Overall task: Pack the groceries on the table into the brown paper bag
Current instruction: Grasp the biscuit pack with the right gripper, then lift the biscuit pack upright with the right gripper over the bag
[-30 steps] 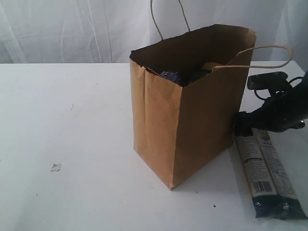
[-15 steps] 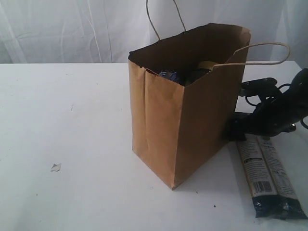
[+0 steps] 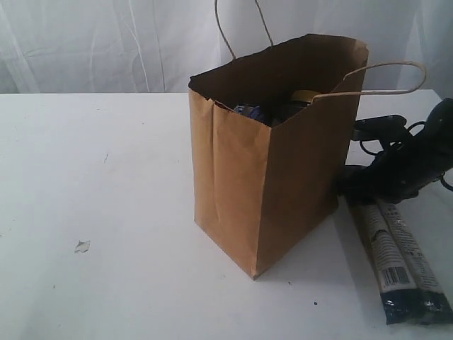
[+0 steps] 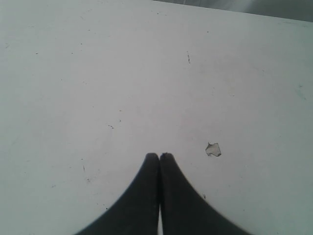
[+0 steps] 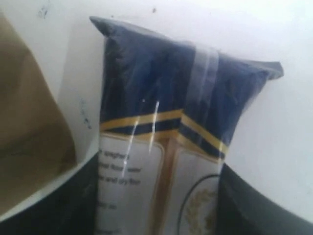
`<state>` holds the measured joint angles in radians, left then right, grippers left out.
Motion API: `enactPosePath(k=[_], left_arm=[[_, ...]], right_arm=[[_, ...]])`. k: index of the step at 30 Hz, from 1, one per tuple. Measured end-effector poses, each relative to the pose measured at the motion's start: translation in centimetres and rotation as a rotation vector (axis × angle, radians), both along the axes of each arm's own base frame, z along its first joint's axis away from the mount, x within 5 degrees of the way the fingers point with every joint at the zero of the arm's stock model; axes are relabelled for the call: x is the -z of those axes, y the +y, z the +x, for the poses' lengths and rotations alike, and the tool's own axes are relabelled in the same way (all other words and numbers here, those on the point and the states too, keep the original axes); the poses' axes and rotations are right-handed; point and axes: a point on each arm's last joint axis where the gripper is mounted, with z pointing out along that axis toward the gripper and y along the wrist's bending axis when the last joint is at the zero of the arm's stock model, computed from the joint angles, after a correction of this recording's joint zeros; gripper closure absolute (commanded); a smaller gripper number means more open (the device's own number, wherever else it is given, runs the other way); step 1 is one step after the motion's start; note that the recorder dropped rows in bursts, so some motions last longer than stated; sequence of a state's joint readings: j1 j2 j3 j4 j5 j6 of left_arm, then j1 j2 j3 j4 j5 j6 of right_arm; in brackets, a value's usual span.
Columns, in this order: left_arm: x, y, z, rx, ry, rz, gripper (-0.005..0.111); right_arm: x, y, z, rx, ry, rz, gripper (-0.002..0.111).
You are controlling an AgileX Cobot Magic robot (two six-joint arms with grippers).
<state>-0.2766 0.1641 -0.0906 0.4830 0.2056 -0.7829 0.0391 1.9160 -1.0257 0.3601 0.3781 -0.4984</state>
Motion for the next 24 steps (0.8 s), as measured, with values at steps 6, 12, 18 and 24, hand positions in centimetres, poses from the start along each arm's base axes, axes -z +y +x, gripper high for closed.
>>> enactPosePath(k=[6,12,18,24], left_arm=[[0.0,0.0,0.0,0.0,0.0,0.0,0.107],[0.0,0.0,0.0,0.0,0.0,0.0,0.107],[0.0,0.0,0.0,0.0,0.0,0.0,0.107],[0.0,0.0,0.0,0.0,0.0,0.0,0.107]], right_arm=[[-0.6,-0.1,-0.3,-0.01,0.016,0.002,0.108],[-5.8,-3.1,-2.1,0.051,-0.026,0.022,0.108],[-12.0,-4.0,-4.1,0.072,-0.201,0.006,0.108],[-16.6,-3.9,-6.3,0.065,-0.357,-0.017,0.108]])
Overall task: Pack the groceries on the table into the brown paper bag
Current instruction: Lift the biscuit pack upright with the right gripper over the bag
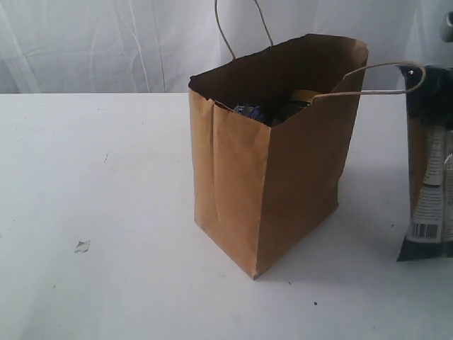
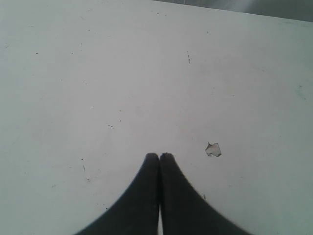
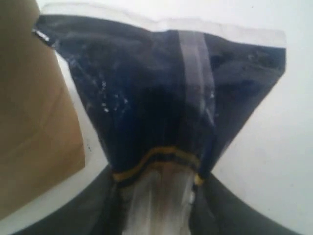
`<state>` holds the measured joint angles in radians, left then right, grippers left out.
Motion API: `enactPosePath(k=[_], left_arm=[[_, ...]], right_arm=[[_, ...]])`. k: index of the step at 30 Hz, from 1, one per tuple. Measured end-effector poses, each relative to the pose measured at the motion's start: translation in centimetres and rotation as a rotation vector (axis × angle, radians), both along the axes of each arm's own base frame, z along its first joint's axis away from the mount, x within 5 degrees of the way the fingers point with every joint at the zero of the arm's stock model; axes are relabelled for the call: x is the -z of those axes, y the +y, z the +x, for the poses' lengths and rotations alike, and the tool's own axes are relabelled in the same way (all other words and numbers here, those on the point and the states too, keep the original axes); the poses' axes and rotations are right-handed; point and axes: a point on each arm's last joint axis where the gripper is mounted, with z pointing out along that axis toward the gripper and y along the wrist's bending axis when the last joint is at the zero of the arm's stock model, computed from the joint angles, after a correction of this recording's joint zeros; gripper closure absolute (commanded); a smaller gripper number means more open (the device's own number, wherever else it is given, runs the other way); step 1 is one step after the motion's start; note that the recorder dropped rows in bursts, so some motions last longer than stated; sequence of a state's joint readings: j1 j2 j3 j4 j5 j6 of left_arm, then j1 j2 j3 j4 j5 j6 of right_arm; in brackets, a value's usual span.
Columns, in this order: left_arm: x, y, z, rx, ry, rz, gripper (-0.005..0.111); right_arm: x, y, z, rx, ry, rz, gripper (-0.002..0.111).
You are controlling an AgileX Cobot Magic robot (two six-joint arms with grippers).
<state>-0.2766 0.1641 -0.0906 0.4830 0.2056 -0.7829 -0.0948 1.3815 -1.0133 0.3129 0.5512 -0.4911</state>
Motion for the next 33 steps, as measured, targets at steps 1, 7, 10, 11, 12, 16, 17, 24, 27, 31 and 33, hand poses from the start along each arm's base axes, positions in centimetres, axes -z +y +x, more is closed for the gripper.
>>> enactPosePath(k=[1,7,10,11,12,16,17,24,27,31,33], left_arm=[[0.0,0.0,0.0,0.0,0.0,0.0,0.107],[0.0,0.0,0.0,0.0,0.0,0.0,0.107],[0.0,0.0,0.0,0.0,0.0,0.0,0.107],[0.0,0.0,0.0,0.0,0.0,0.0,0.107],[0.0,0.0,0.0,0.0,0.0,0.0,0.107],[0.0,0.0,0.0,0.0,0.0,0.0,0.107],[0.0,0.0,0.0,0.0,0.0,0.0,0.107],[0.0,0.0,0.0,0.0,0.0,0.0,0.107],[0.0,0.0,0.0,0.0,0.0,0.0,0.107],[0.0,0.0,0.0,0.0,0.0,0.0,0.107],[0.0,0.0,0.0,0.0,0.0,0.0,0.107]], right_arm=[[-0.4,0.0,-0.3,0.001,-0.015,-0.001,0.108],[-4.0,0.2,-2.8,-0.001,-0.137,-0.015,0.108],[-6.2,0.4,-4.2,-0.005,-0.209,-0.023,0.108],[-7.1,0.4,-4.6,-0.005,-0.243,-0.026,0.108],[-7.9,0.5,-5.0,-0.005,-0.272,-0.029,0.108],[-12.5,0.6,-6.4,0.0,-0.436,-0.045,0.108],[-13.8,0.6,-6.5,0.005,-0.485,-0.048,0.108],[-20.5,0.6,-4.9,0.072,-0.786,0.135,0.108],[-21.5,0.8,-2.6,0.07,-0.809,0.274,0.108],[-22.7,1.4,0.5,0.008,-0.826,0.434,0.108],[-23.5,2.0,1.8,-0.068,-0.829,0.534,0.108]])
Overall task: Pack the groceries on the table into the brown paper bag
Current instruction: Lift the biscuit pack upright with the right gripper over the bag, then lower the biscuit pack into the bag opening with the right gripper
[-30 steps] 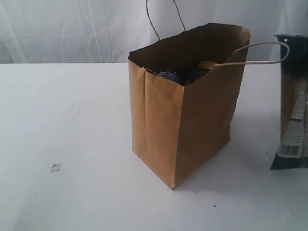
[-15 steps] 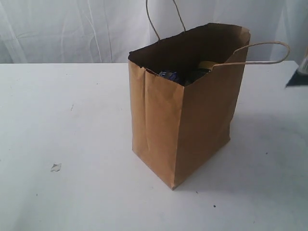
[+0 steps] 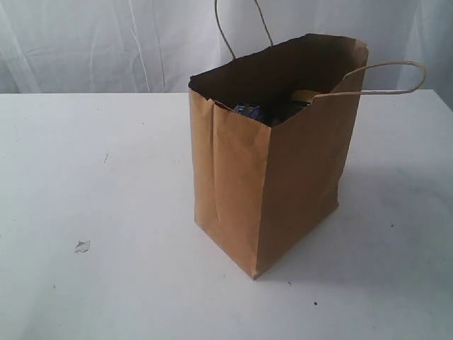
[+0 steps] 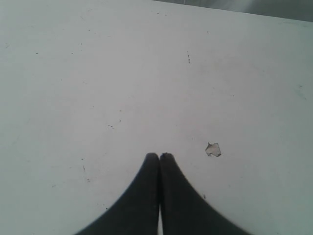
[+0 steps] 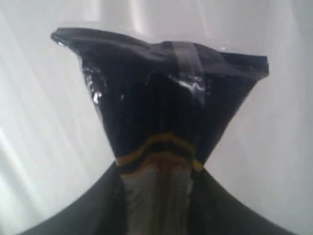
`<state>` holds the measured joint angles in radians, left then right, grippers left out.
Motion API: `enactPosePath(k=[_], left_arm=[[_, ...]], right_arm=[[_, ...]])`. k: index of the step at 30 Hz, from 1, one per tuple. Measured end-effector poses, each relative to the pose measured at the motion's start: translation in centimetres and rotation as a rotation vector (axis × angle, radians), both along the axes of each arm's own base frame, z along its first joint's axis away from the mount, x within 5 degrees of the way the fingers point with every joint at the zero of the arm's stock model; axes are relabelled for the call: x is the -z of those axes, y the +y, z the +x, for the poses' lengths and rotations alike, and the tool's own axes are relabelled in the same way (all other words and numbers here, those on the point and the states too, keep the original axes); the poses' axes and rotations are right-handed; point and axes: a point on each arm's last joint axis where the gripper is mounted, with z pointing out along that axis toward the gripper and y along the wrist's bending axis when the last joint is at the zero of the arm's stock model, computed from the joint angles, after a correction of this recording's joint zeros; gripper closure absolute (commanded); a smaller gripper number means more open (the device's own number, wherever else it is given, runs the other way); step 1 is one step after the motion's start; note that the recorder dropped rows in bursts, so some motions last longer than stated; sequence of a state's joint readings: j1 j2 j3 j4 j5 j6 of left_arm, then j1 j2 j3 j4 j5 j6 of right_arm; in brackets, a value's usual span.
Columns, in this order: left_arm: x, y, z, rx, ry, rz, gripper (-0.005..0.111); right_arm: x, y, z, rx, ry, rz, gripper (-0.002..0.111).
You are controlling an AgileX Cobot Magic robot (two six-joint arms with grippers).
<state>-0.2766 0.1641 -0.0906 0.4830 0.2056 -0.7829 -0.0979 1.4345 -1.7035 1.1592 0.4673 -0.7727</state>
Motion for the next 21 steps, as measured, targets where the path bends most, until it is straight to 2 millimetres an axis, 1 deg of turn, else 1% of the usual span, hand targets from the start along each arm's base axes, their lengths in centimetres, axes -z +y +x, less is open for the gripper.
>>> enactPosePath(k=[3,5,7,12,17,21], left_arm=[[0.0,0.0,0.0,0.0,0.0,0.0,0.107],[0.0,0.0,0.0,0.0,0.0,0.0,0.107],[0.0,0.0,0.0,0.0,0.0,0.0,0.107],[0.0,0.0,0.0,0.0,0.0,0.0,0.107],[0.0,0.0,0.0,0.0,0.0,0.0,0.107],[0.0,0.0,0.0,0.0,0.0,0.0,0.107]], right_arm=[[-0.4,1.2,1.3,-0.189,-0.013,0.073,0.108],[0.1,1.9,2.2,-0.298,0.009,0.091,0.108],[0.9,2.4,2.9,-0.367,0.038,0.095,0.108],[3.5,2.6,5.0,-0.424,0.12,0.043,0.108],[6.1,2.8,6.4,-0.471,0.214,-0.041,0.108],[8.0,2.8,7.8,-0.496,0.267,-0.042,0.108]])
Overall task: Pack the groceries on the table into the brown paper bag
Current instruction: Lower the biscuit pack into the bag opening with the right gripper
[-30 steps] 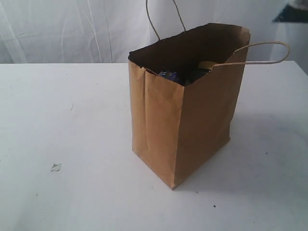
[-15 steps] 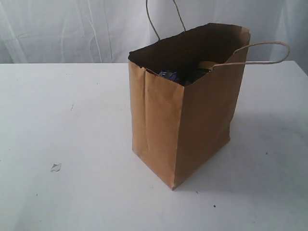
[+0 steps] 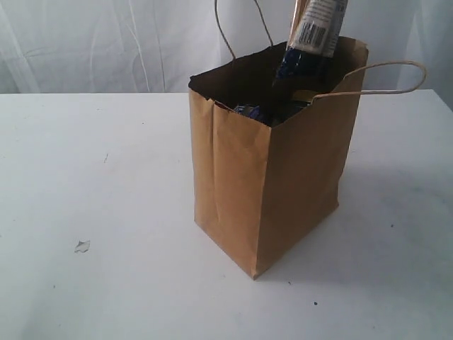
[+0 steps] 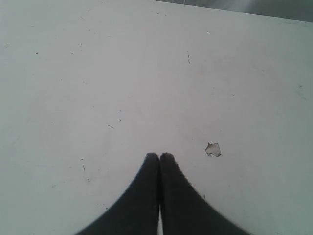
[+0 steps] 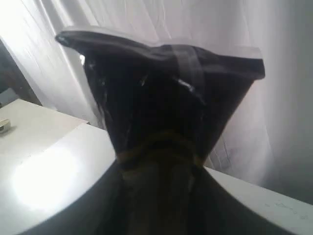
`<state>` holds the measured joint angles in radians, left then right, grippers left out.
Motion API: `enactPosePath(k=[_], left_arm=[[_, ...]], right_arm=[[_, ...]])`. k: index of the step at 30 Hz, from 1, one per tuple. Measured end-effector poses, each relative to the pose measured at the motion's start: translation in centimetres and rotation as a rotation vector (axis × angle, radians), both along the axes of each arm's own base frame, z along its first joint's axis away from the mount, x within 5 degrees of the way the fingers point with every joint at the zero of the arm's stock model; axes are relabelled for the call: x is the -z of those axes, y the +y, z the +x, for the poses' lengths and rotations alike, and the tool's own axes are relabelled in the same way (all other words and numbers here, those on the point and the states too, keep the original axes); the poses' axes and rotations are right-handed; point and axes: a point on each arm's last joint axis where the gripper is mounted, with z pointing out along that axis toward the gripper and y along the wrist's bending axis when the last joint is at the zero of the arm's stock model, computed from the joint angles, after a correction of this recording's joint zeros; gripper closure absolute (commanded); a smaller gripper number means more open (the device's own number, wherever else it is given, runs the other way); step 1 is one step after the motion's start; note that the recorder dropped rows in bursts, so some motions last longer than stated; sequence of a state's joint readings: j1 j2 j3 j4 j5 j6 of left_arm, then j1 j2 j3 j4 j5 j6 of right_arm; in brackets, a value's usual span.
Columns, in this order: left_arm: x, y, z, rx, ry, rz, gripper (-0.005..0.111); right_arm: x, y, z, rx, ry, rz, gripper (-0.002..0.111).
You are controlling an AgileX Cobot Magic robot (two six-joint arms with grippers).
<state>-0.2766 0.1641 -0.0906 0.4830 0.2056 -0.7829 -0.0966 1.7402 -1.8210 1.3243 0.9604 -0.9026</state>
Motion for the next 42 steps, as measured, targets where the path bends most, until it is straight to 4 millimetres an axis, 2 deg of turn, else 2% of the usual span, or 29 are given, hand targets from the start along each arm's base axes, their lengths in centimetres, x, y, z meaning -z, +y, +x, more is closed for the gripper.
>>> enactPosePath(k=[4,9,18,22,33,39,42], left_arm=[[0.0,0.0,0.0,0.0,0.0,0.0,0.107],[0.0,0.0,0.0,0.0,0.0,0.0,0.107],[0.0,0.0,0.0,0.0,0.0,0.0,0.107],[0.0,0.0,0.0,0.0,0.0,0.0,0.107],[0.0,0.0,0.0,0.0,0.0,0.0,0.107],[0.0,0.0,0.0,0.0,0.0,0.0,0.107],[0.0,0.0,0.0,0.0,0.0,0.0,0.107]], right_arm=[[1.9,-0.1,1.5,-0.008,0.046,0.0,0.108],[4.1,0.3,2.1,-0.141,0.037,-0.065,0.108],[6.3,0.3,3.6,-0.171,0.056,-0.103,0.108],[9.5,0.4,4.0,-0.282,0.135,-0.193,0.108],[9.6,0.5,4.1,-0.295,0.119,-0.169,0.108],[8.7,0.9,4.2,-0.342,-0.098,-0.14,0.108],[8.6,0.9,4.3,-0.337,-0.139,-0.155,0.108]])
